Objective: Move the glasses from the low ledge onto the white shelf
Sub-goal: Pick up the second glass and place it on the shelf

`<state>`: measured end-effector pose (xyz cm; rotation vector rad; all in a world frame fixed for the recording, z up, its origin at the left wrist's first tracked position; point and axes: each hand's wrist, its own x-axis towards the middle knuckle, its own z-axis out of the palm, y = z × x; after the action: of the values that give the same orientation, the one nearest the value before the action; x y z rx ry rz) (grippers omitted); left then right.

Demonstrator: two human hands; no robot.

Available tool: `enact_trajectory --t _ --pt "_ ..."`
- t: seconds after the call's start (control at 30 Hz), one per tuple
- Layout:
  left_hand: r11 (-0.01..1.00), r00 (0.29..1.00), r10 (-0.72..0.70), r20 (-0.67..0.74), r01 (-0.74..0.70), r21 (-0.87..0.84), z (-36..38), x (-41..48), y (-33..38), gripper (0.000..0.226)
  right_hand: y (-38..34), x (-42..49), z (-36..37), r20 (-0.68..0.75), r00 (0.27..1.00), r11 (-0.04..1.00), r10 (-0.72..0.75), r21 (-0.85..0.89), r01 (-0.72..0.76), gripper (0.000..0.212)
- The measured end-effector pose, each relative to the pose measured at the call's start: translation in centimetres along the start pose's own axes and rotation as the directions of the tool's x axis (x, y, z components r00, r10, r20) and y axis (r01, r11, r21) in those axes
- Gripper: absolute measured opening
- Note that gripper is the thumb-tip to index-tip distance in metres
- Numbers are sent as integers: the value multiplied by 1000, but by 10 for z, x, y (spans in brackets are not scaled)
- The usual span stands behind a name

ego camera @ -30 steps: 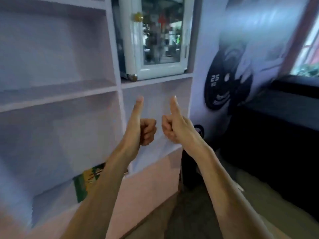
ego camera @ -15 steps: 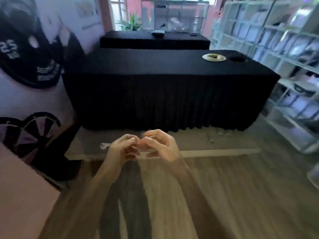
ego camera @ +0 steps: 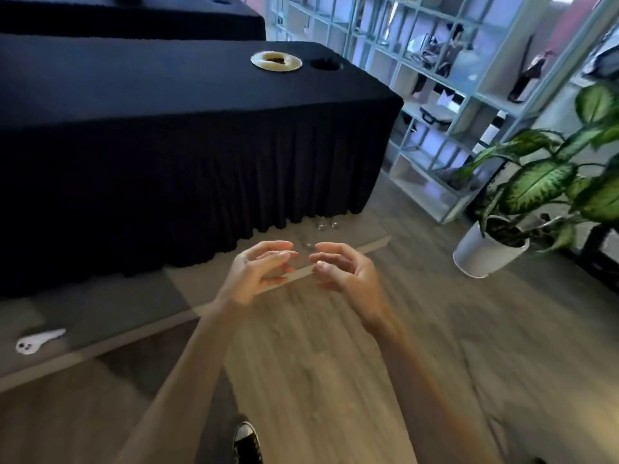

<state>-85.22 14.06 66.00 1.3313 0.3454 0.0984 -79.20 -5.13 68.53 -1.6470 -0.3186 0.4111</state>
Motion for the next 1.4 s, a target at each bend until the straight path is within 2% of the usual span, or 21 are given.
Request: enact_trajectory --t 0.27,0.47,0.63,0.73,0.9,1.0,1.13,1.27,1.4 --pt "995 995 -89 50 92 -50 15 142 -4 28 16 126 -39 -144 986 997 81 27 -78 34" --pt "989 991 -133 12 132 65 32 243 -14 27 49 226 -74 -140 982 992 125 46 -120 30" --pt "979 990 -121 -74 132 156 51 329 -23 36 84 328 -117 -69 985 986 159 57 -155 36" --pt "971 974 -183 -135 200 130 70 378 -32 37 102 387 -142 -37 978 978 206 22 -206 39" --pt "943 915 -278 -293 318 98 94 444 -50 25 129 466 -172 50 958 957 284 -75 -280 39" --pt "930 873 -324 -364 365 47 98 475 -64 28 144 503 -181 108 938 942 329 -110 -317 41" --pt "918 830 -384 -405 391 -70 90 512 -88 21 163 543 -179 155 906 915 394 -164 -370 48" --pt "917 819 -392 -419 383 -109 71 547 -111 32 187 577 -170 210 870 882 447 -263 -390 52" --pt "884 779 -459 -427 448 -132 50 589 -149 17 230 615 -160 169 851 853 498 -274 -445 42"
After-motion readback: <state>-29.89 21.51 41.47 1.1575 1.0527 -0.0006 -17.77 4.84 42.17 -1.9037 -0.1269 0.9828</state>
